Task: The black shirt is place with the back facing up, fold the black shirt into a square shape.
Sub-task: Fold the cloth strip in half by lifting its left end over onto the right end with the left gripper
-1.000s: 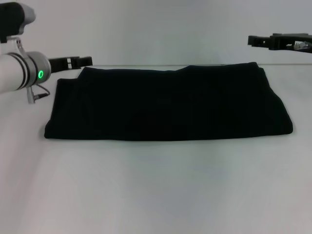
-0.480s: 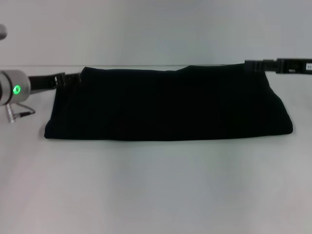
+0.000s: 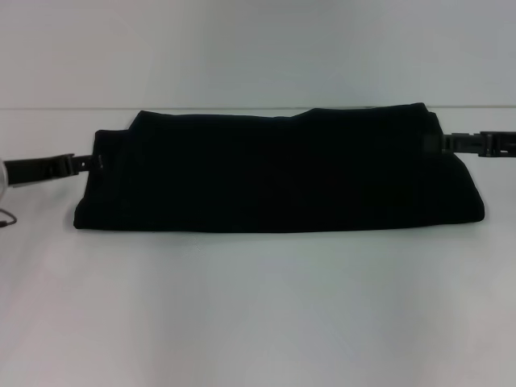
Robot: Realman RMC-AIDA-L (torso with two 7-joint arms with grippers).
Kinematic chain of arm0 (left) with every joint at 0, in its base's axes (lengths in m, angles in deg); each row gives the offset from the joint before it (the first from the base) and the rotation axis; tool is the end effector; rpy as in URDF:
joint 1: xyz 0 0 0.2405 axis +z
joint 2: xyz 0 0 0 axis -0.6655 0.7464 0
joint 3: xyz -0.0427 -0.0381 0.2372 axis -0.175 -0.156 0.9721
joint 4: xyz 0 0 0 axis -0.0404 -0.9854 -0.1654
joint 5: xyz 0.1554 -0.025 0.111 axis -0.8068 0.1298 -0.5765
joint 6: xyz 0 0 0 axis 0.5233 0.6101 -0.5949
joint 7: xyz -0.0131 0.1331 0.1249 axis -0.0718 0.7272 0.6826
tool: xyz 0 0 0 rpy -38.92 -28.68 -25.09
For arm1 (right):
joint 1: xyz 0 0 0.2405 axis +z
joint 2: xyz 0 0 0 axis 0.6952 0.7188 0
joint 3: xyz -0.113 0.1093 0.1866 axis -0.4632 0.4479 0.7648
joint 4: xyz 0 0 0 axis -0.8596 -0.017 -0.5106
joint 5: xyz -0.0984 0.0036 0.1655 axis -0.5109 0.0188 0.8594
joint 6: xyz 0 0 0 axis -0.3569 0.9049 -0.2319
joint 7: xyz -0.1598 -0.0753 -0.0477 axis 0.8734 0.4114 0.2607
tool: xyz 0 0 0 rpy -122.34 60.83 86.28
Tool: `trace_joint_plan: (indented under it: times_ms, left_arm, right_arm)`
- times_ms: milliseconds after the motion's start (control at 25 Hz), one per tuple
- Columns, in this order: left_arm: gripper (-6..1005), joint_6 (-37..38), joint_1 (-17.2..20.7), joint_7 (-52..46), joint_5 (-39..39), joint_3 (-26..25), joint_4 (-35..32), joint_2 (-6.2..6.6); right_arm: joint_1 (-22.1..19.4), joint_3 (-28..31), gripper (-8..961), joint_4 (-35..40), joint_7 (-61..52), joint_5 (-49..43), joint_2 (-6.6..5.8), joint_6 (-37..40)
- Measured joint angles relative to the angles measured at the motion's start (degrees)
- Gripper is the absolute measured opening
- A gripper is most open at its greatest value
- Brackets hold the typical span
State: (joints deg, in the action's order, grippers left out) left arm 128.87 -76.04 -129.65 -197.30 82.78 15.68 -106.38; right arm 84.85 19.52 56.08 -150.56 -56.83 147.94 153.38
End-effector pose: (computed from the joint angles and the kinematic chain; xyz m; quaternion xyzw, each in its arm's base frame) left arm -0.3076 0.4154 0.0306 -0.7234 -0.5575 -0.1303 0.3858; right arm 0.2515 0.4102 0.0417 -0.8448 0.4476 0.2031 0.2112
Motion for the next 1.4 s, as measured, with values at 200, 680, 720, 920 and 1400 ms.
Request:
trace_joint_plan:
  times_ms: [200,680,720,920,1400]
  left_arm:
    - [934,0.7,1.1,1.0,-0.1,-0.1,-0.2,-0.06]
    - [924,7.6,1.5,1.8,-0.7,-0.1,-0.3,0.09]
    - [923,8.1,1.5,2.0,-0.7,-0.1,-0.2,0.13]
    - [919,9.5,1.4,3.1,-0.6,0.2,0.1,0.01]
    - [809,9.8,1.0,5.3,0.1,-3.3,1.6,0.59]
  right_arm:
    - [-0.8,-0.1,894,0.0,-1.1,0.0,-0.41,-0.5]
    - [-0.9,-0.4,895,-0.2,-1.3,-1.4,-0.31,-3.1]
    - [-0.9,-0.4,895,-0.1,-1.3,-1.4,-0.29,-3.2]
    - [-0.9,-0.3,895,-0.1,-1.3,-1.5,-0.26,-3.4]
    - [-0.9,0.0,798,0.0,-1.4,-1.5,-0.42,-3.5]
